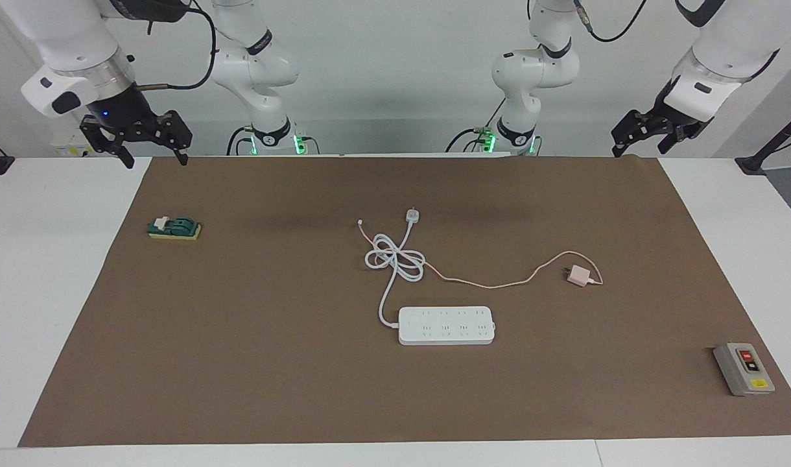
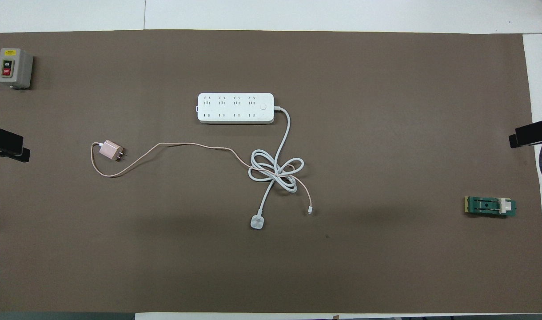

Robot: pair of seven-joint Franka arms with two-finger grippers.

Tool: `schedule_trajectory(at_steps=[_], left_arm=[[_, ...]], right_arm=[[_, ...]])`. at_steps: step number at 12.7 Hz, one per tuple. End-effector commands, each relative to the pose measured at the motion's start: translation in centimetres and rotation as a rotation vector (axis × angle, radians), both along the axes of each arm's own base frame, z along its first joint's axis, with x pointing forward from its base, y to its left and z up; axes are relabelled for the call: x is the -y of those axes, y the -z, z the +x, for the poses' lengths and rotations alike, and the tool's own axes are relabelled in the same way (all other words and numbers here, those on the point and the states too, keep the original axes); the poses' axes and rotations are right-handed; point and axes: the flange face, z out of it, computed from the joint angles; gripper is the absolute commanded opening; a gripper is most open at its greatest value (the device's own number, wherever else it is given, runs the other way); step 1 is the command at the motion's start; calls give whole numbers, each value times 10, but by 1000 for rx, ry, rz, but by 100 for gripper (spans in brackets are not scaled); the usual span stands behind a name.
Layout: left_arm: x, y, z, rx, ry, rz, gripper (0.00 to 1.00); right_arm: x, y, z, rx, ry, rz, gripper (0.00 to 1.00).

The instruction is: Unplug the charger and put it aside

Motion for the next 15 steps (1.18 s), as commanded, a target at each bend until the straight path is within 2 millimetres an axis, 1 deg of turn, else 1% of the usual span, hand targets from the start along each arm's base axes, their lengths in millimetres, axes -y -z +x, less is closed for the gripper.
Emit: schedule_trajectory(at_steps=[1, 2, 3, 6, 9, 15], left_arm=[[3, 6, 0, 9, 26, -12, 100], [8, 14, 2, 15, 36, -13, 100], [8, 22, 2, 17, 36, -13, 100], [7, 37, 9, 38, 33, -15, 100], [9, 47, 13, 44, 36, -13, 100], [10, 48, 14, 43, 39, -13, 100]], right_arm=[[0, 1, -4, 18, -15, -20, 100], [0, 1, -4, 20, -15, -19, 100], [0, 1, -4, 19, -15, -15, 100], [-2, 2, -5, 16, -13, -13, 100], [0, 3, -6, 10, -7, -13, 100], [1, 3, -6, 8, 17, -2, 100]])
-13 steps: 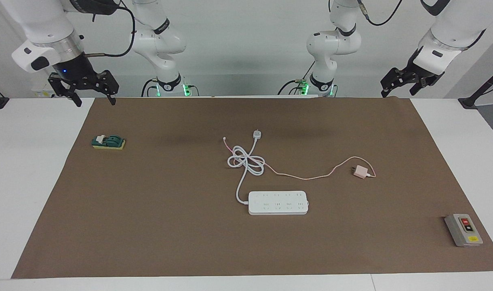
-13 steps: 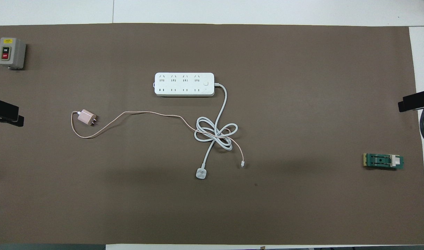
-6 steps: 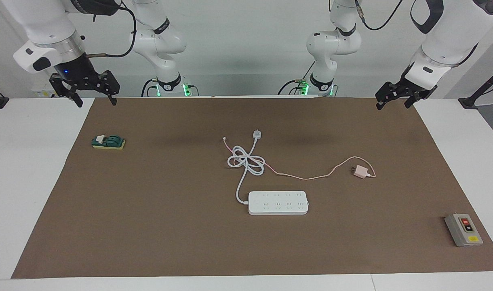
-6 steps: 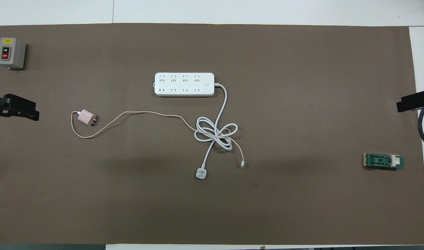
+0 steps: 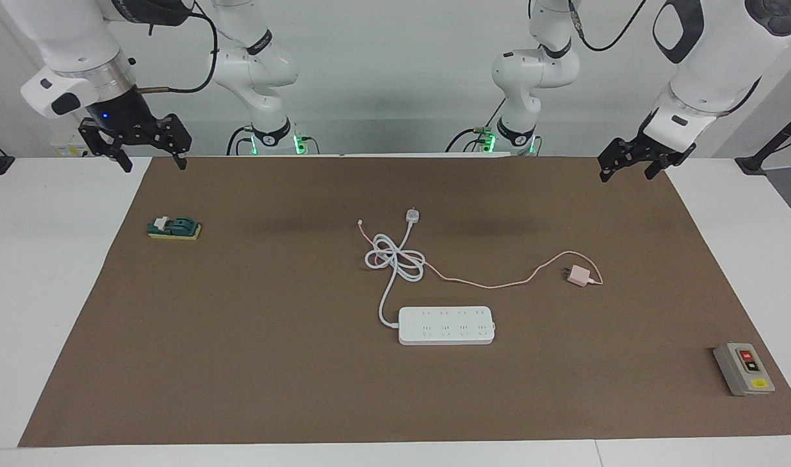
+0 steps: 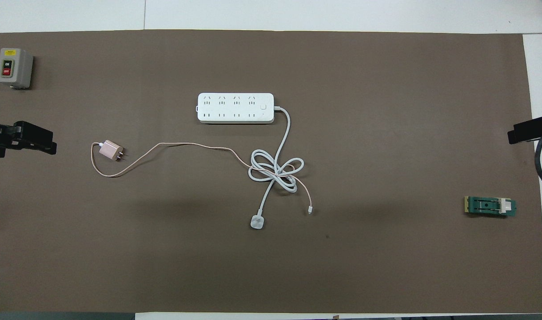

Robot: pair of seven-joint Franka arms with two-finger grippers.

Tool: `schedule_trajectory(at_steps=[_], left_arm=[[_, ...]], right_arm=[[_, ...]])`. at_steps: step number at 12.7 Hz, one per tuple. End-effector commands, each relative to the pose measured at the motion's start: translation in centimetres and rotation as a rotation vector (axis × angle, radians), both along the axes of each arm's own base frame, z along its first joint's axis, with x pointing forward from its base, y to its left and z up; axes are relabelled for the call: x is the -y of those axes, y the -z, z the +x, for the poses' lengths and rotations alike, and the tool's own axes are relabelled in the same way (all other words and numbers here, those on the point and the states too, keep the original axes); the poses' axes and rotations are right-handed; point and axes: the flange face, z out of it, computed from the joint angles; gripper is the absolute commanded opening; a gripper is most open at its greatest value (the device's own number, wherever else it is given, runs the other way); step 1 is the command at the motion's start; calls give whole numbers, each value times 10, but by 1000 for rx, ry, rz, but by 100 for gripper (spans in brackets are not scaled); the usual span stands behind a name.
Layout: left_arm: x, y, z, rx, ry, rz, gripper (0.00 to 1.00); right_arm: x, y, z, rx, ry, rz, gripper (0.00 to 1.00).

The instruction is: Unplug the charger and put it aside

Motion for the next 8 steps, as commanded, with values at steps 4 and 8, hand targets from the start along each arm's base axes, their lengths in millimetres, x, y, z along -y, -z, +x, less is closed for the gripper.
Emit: schedule_trajectory(at_steps=[4, 8], left_arm=[[-1, -1, -2, 20, 0, -10, 100], [-1, -1, -2, 20, 0, -10, 100]], right_arm=[[1, 1, -7, 9, 21, 1, 100], [0, 0, -7, 10, 18, 1, 100]])
